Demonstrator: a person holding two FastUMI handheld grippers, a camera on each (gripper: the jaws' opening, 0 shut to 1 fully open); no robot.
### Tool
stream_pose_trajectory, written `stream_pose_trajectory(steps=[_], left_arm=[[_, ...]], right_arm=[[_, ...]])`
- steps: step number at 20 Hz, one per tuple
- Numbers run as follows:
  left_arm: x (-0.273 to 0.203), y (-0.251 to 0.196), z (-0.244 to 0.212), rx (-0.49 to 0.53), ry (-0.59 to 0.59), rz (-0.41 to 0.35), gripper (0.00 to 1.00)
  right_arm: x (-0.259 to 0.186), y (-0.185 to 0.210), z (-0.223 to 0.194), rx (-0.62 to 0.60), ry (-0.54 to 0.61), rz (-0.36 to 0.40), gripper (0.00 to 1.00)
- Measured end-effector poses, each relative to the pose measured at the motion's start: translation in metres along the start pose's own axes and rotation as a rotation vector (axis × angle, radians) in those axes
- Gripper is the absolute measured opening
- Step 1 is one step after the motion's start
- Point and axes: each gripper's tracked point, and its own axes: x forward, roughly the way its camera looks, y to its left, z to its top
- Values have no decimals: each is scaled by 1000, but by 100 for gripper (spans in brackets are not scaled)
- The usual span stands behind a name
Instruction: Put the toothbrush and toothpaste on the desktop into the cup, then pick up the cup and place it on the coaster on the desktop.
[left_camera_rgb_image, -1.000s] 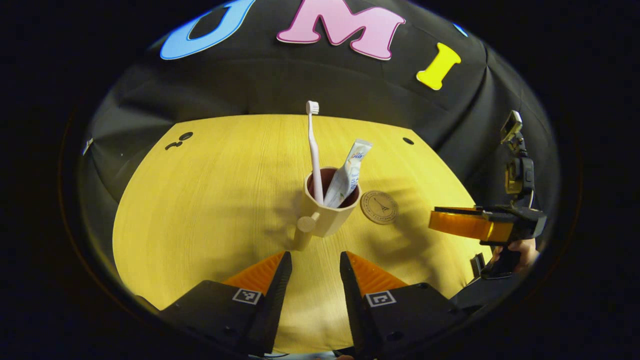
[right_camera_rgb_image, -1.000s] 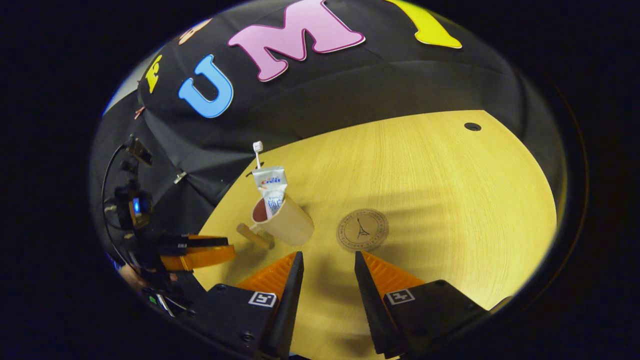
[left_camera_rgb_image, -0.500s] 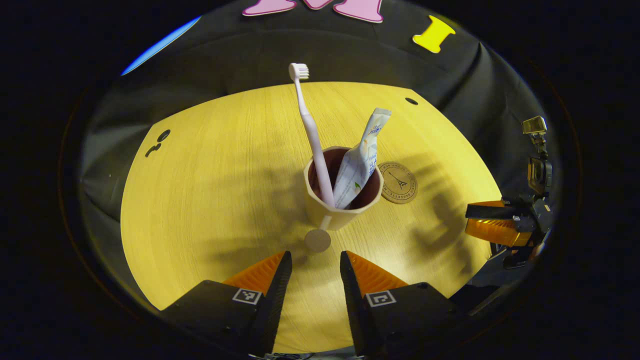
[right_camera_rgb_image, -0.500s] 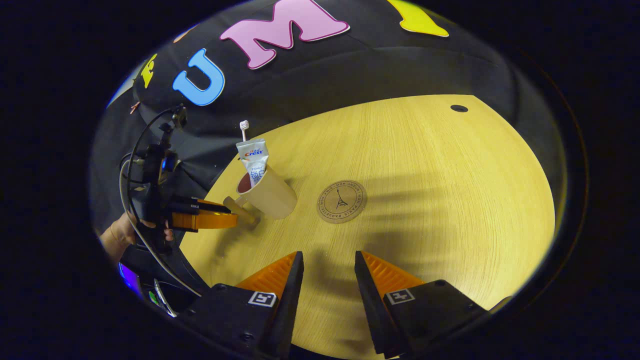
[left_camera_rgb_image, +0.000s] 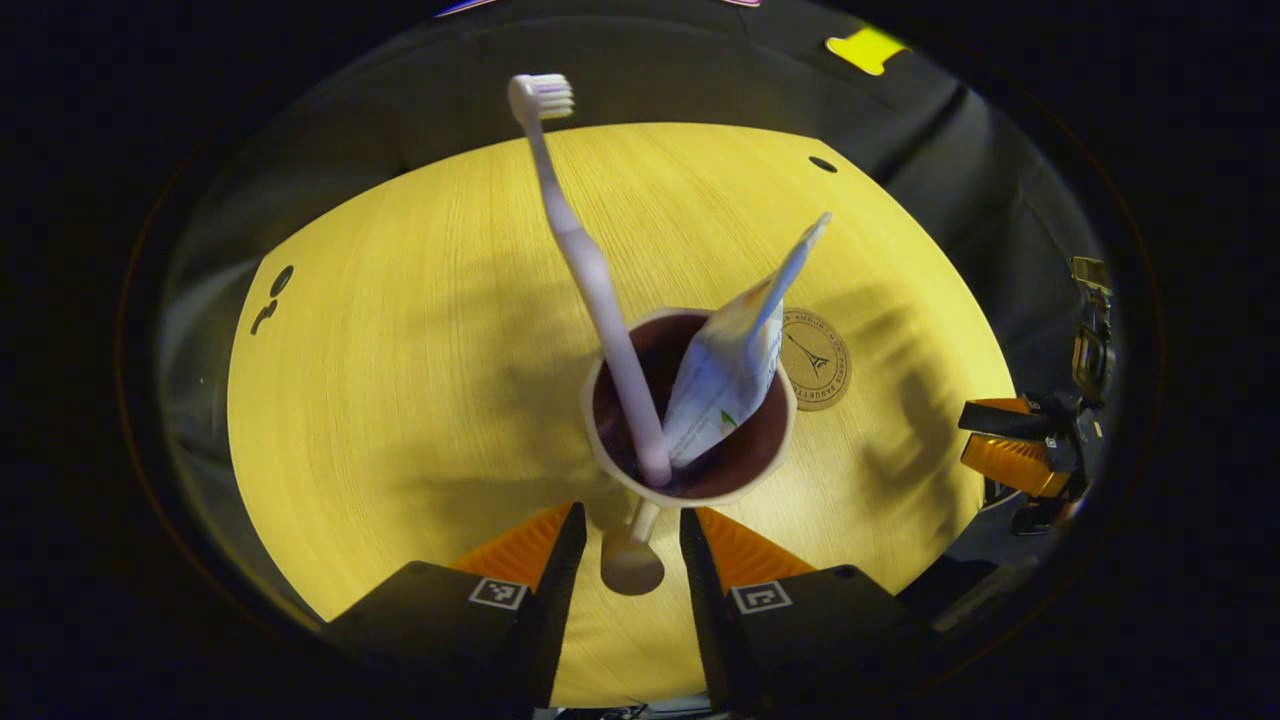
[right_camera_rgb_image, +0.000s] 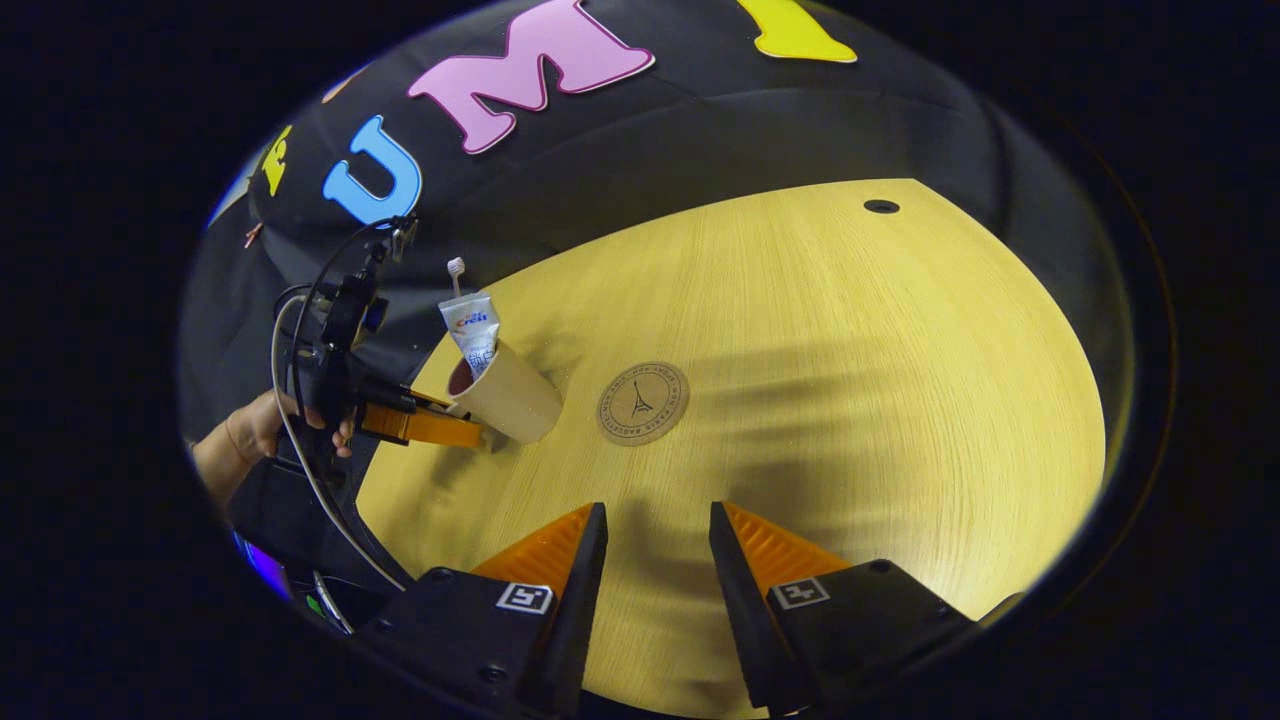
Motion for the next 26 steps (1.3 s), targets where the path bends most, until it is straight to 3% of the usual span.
stream_pose_trajectory(steps=[1,2,5,8,11,12,13,15,25,26], left_arm=[[0,1,1,22,8,6,65],[1,-1,4,41,12,8,58],[4,-3,3,75,40,20,50],[4,-4,5,89,28,42,29],[4,-3,6,94,8,64,26],[2,-3,6,97,-3,70,30],[3,-3,6,104,-14,81,25],[3,-4,5,122,-30,95,25],[-9,-21,9,85,-61,65,23],[-10,-23,11,84,-68,66,28]], right_arm=[[0,-2,-2,4,3,-2,64],[-1,-4,-4,6,7,-5,64],[-2,-5,-11,20,20,-1,64],[-3,-1,-16,18,27,7,64],[-1,1,-16,21,32,14,64],[-1,2,-15,23,30,19,64],[-1,2,-15,25,30,20,64],[0,1,-13,26,29,20,64],[-10,0,-11,36,25,32,64],[-10,-1,-9,37,22,32,80]])
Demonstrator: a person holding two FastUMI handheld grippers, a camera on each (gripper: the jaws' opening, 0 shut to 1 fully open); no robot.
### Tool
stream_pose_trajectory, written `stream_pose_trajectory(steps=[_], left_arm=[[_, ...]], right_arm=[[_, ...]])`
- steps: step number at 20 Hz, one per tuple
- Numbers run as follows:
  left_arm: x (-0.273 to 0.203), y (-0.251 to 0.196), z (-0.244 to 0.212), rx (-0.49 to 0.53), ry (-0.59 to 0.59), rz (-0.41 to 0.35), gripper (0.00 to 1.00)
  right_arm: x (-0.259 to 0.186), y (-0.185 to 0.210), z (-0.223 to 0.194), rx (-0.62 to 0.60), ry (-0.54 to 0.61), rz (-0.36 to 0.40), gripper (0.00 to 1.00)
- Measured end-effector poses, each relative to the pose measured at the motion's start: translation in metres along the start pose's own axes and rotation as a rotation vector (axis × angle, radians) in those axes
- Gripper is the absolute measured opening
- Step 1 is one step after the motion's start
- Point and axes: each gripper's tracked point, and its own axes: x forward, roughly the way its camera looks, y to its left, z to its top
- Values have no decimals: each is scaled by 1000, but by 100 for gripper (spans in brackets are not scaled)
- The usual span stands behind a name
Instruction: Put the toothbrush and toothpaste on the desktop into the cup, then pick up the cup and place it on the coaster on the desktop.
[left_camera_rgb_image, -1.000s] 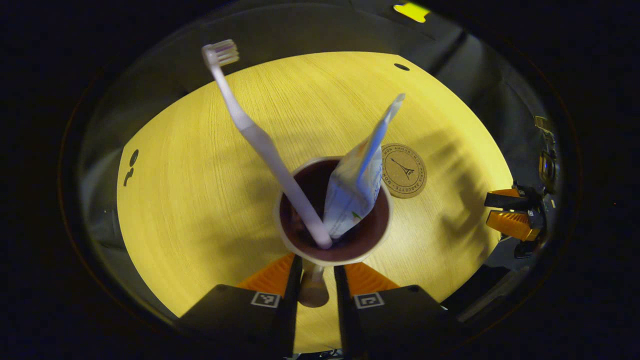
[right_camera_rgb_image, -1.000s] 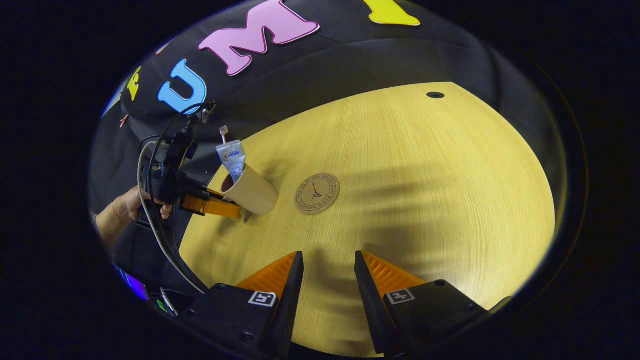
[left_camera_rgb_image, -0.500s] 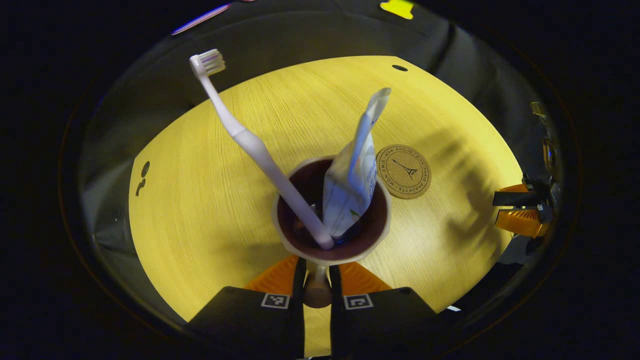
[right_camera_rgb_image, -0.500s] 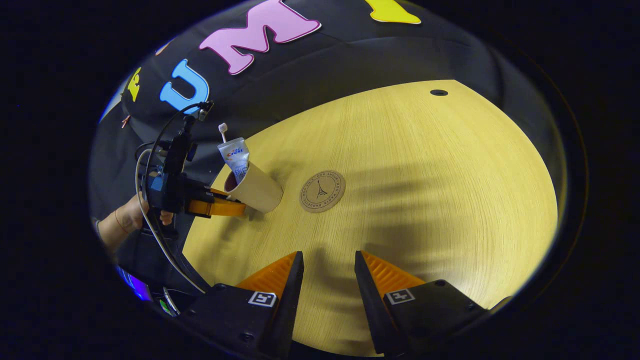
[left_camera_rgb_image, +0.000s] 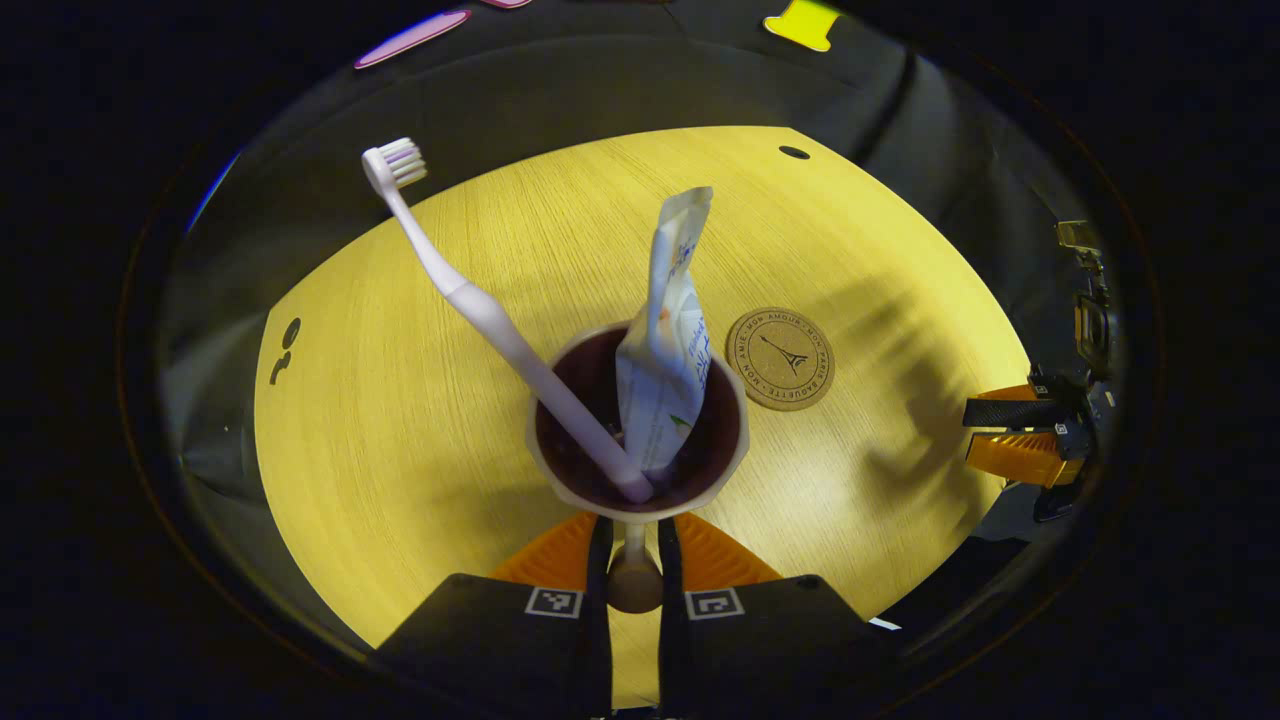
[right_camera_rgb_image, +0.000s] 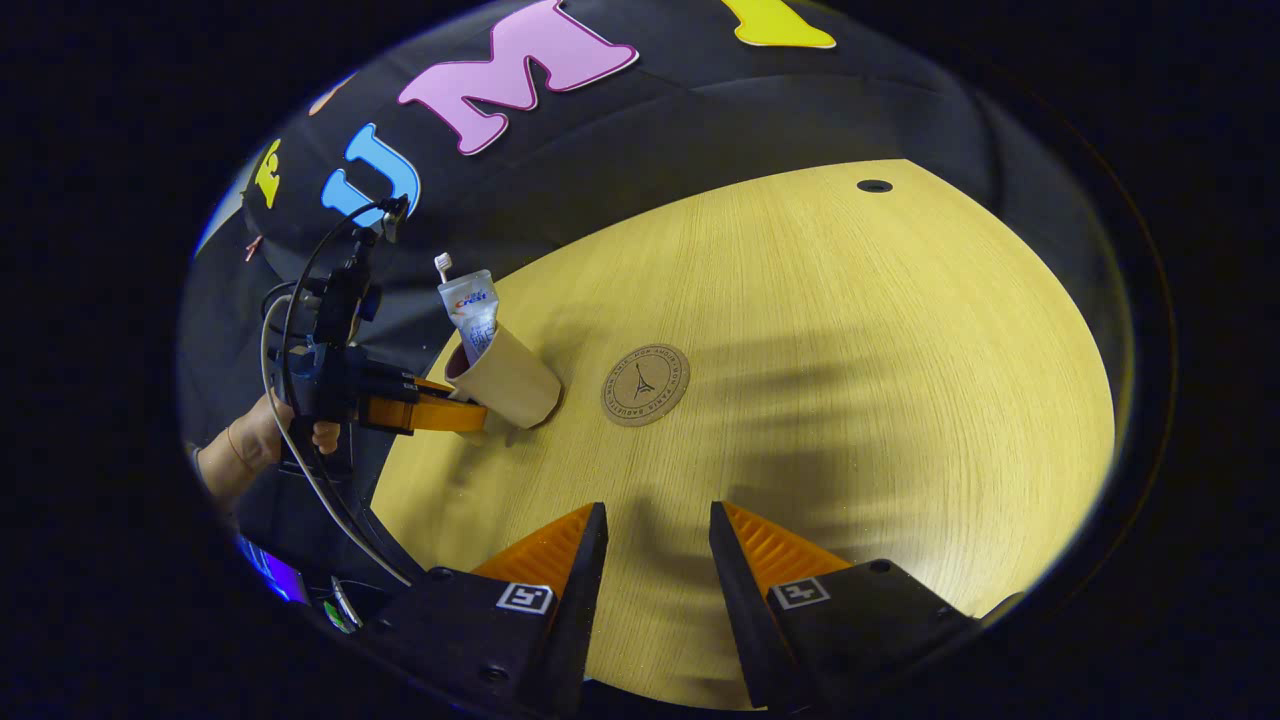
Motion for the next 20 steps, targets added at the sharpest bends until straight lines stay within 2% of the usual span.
stream_pose_trajectory(steps=[1,4,5,6,16,20], left_arm=[[-1,-1,2,0,-6,-2,23],[-8,-9,9,6,-17,-12,23],[-10,-14,14,16,-20,-14,23],[-11,-21,19,29,-23,-17,23],[3,-79,59,148,-25,-59,23],[6,-87,62,173,-19,-71,23]], right_arm=[[-1,-2,1,1,-4,-2,64],[-4,-7,3,10,-10,-2,64],[-6,-9,4,11,-12,-3,80],[-7,-11,4,12,-14,-5,64],[-28,-44,13,57,-42,-44,64],[-34,-56,14,76,-49,-55,64]])
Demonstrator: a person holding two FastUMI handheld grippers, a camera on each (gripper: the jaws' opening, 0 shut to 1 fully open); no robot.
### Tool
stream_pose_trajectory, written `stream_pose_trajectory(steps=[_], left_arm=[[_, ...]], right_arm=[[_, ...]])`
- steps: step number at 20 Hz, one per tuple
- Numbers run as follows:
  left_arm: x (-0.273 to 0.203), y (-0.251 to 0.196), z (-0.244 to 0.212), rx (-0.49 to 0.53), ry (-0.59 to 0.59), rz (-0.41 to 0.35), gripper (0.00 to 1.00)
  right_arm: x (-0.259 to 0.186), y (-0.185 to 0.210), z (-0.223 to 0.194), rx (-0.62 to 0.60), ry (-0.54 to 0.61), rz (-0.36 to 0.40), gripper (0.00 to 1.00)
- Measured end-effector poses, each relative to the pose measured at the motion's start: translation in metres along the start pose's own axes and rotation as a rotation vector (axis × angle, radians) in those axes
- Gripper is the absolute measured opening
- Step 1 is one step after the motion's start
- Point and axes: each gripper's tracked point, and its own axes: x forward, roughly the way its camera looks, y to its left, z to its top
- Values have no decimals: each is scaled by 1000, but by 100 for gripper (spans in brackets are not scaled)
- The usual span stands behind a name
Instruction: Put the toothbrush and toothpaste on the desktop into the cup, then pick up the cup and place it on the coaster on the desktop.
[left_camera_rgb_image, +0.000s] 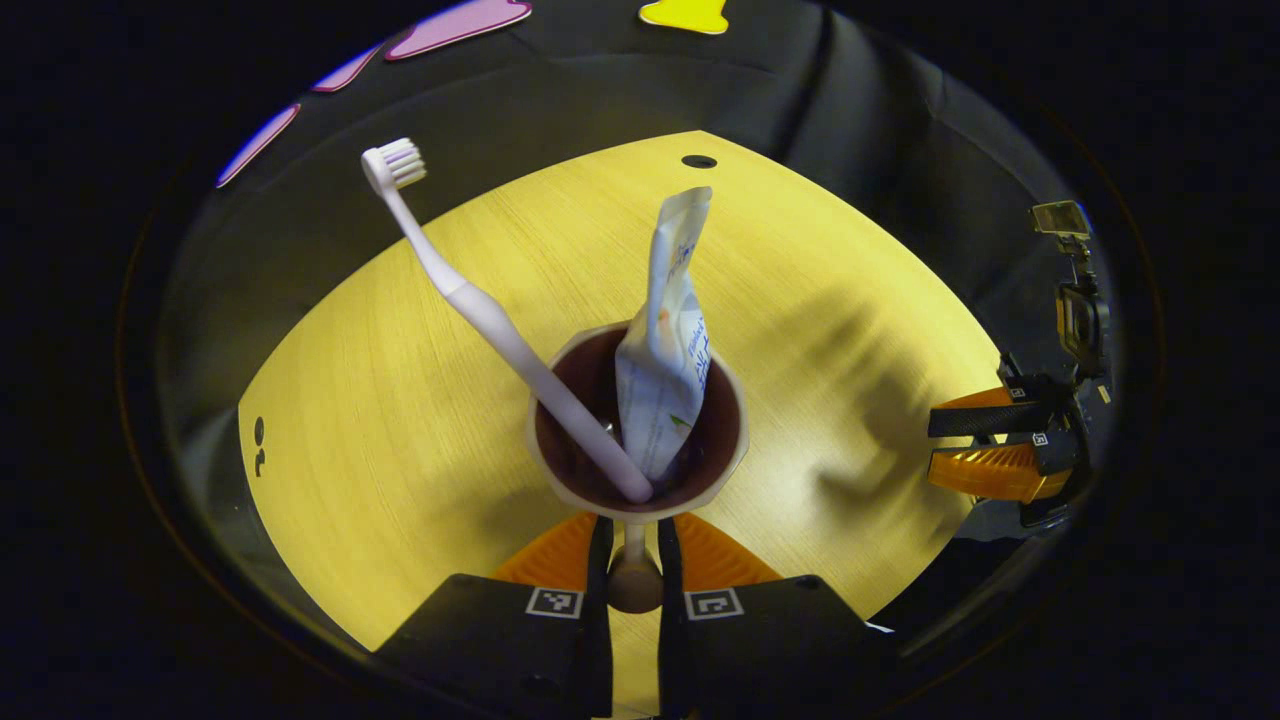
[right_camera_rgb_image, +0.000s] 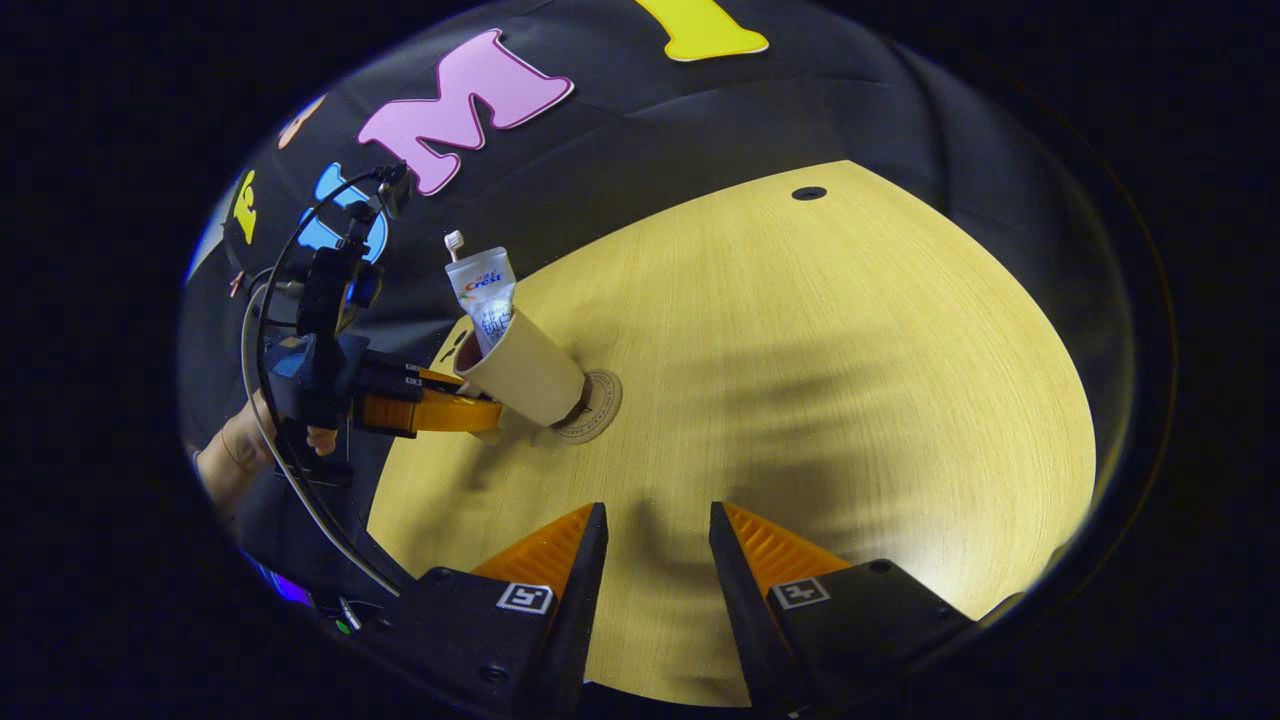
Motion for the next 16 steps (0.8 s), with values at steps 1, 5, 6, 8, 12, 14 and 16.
stream_pose_trajectory(steps=[1,5,6,8,12,14,16], left_arm=[[-1,1,0,2,3,-2,23],[0,2,-2,9,10,-1,23],[0,2,-2,14,10,3,23],[0,3,-2,21,9,9,23],[0,2,-3,13,19,8,23],[0,2,-4,15,21,8,23],[1,2,-4,17,16,9,27]], right_arm=[[-2,0,0,3,-1,-2,64],[-6,-3,3,9,-3,-13,64],[-7,-5,2,11,-4,-15,64],[-8,-9,1,15,-3,-18,64],[-7,-10,2,17,-2,-24,64],[-8,-10,3,21,-3,-25,64],[-7,-12,2,22,0,-28,64]])
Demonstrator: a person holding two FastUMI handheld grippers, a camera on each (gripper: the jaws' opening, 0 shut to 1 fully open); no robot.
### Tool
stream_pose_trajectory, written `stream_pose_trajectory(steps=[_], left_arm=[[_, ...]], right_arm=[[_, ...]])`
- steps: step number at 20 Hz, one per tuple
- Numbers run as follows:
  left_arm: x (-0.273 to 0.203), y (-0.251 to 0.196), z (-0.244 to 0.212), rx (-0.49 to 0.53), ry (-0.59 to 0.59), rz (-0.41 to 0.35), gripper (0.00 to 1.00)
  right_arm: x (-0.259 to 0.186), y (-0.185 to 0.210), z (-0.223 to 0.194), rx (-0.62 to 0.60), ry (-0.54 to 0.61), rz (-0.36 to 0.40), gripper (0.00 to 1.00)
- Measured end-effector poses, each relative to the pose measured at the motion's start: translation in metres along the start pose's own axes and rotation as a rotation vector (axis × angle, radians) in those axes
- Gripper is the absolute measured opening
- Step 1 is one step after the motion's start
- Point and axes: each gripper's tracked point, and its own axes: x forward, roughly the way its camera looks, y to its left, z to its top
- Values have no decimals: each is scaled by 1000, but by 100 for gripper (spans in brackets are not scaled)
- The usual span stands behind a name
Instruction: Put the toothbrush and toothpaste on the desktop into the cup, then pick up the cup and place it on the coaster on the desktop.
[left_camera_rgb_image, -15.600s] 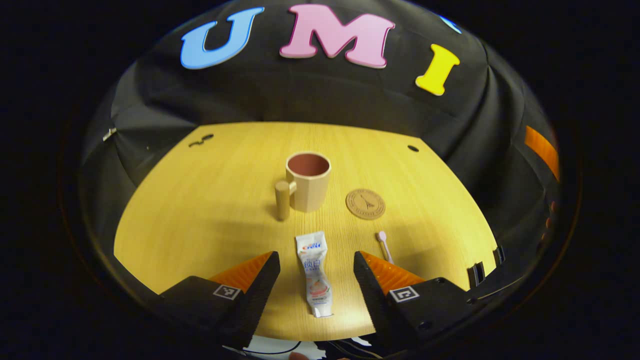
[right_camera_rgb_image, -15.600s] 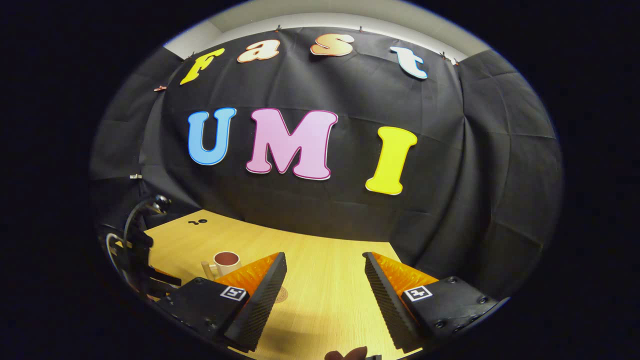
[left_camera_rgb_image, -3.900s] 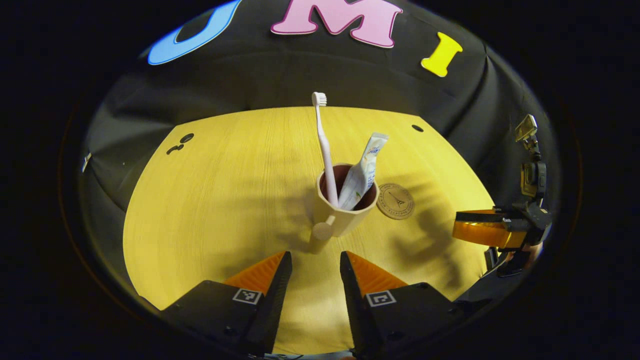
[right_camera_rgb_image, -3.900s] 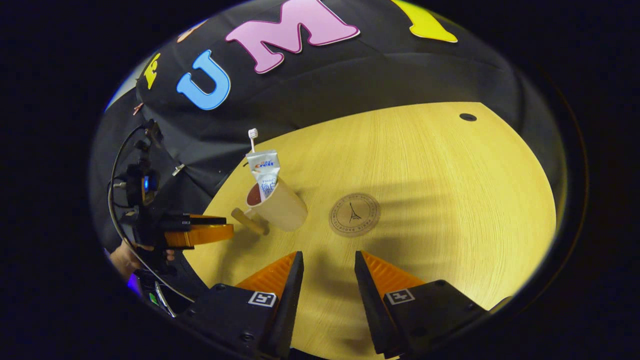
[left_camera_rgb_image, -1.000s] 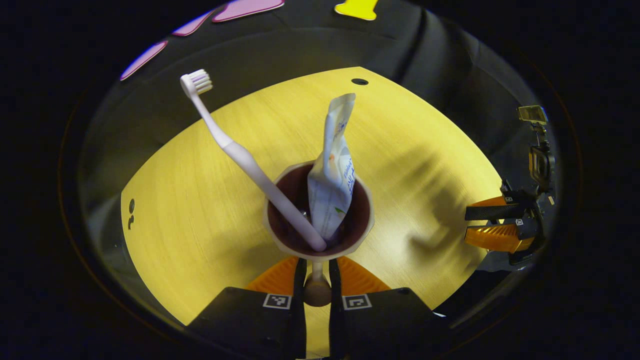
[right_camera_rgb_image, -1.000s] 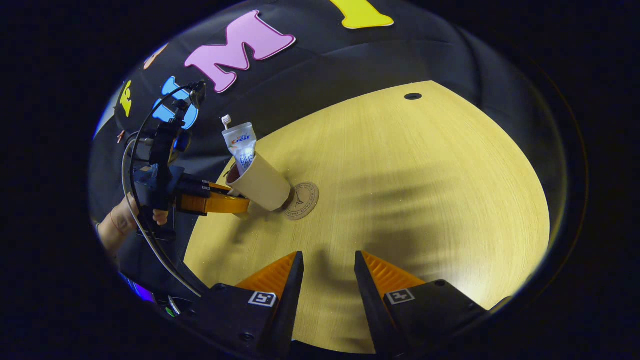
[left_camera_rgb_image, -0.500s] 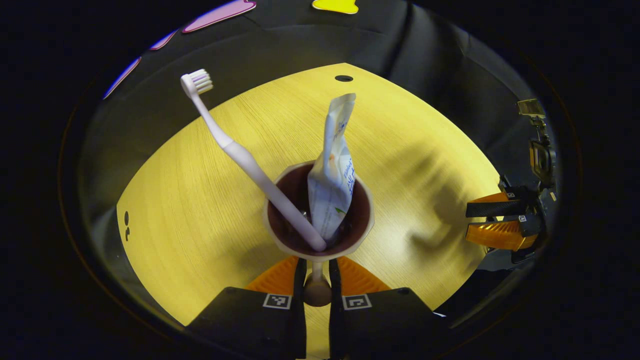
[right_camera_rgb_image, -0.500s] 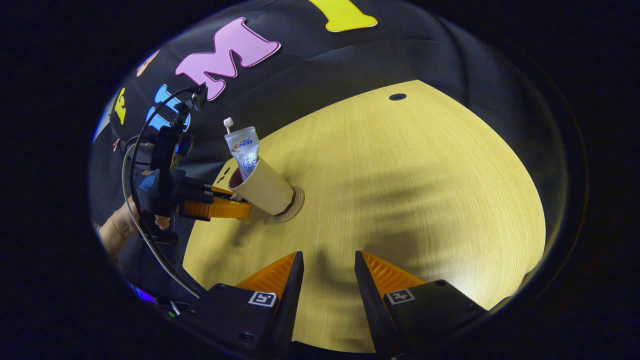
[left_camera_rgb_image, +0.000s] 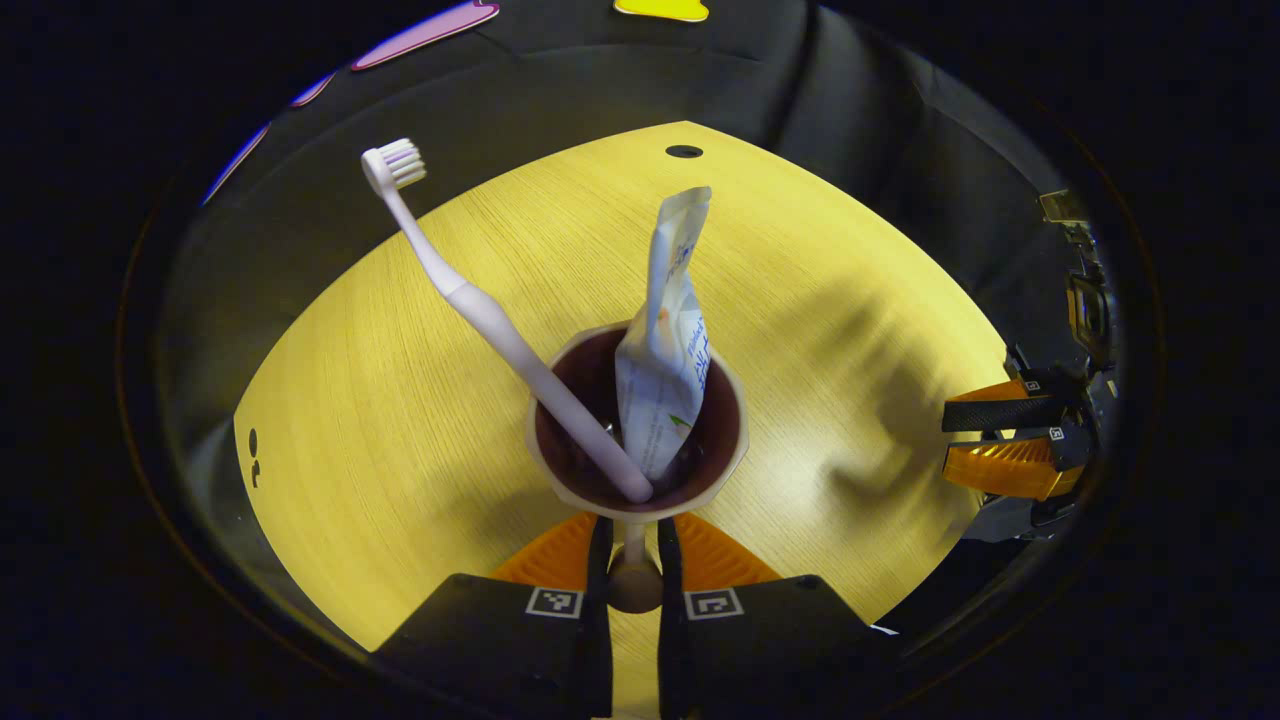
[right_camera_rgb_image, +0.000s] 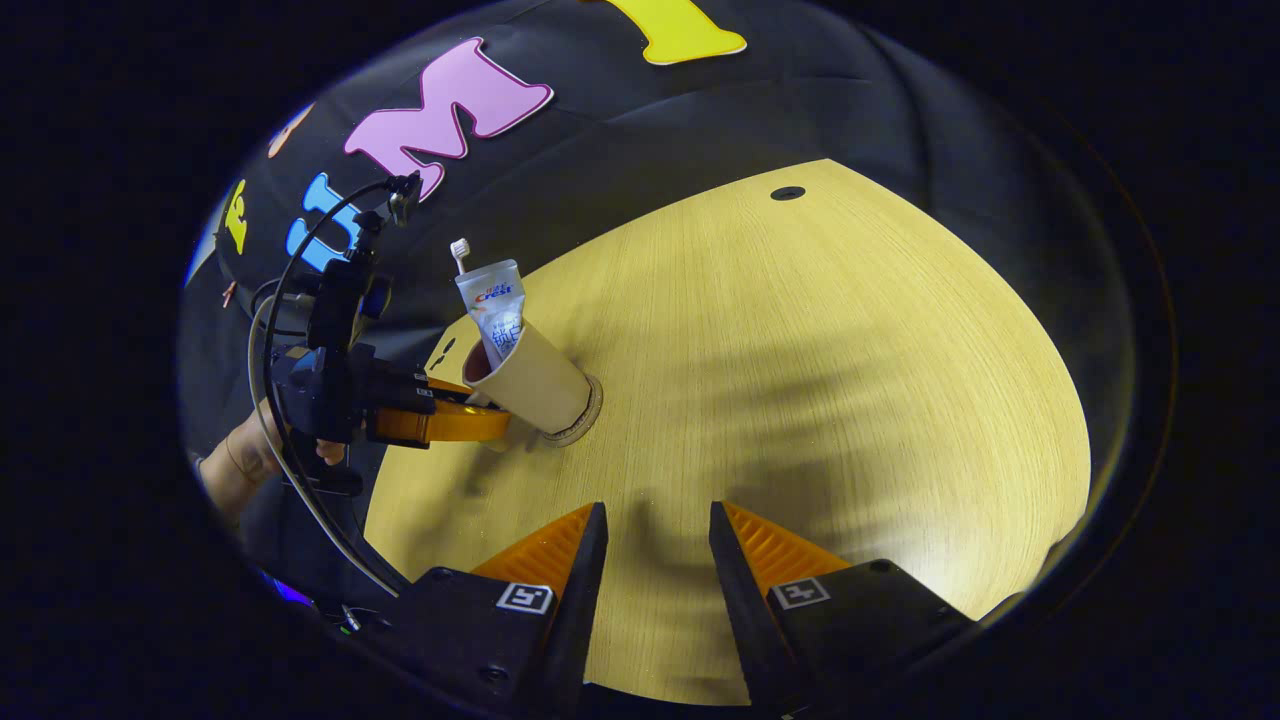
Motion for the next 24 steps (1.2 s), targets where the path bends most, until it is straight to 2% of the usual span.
stream_pose_trajectory(steps=[1,2,4,6,7,10,12,14,16,17,19,24], left_arm=[[0,-1,0,1,1,-2,23],[0,0,-1,2,6,-1,27],[0,1,0,4,1,4,18],[0,0,-1,-8,5,2,28],[0,-2,-1,-14,3,-1,25],[-1,-4,2,-10,-19,-3,30],[0,3,5,11,-56,19,38],[-9,3,7,17,-71,25,54],[-17,5,7,13,-79,43,62],[-20,7,6,8,-89,52,71],[-27,6,4,-2,-99,47,75],[-55,14,-8,-24,-137,80,76]], right_arm=[[-1,0,0,3,1,-1,64],[-1,-1,0,7,0,-2,64],[-2,-2,2,12,-4,-7,64],[-2,-4,2,18,-6,-10,64],[-3,-5,2,20,-6,-12,64],[-3,-5,2,29,-7,-14,64],[-3,-3,2,31,-7,-11,64],[-3,0,2,27,-5,-8,64],[-3,3,1,21,-3,-6,64],[-3,4,1,20,-3,-4,64],[-5,9,0,18,-2,0,64],[-9,18,0,5,0,2,64]])
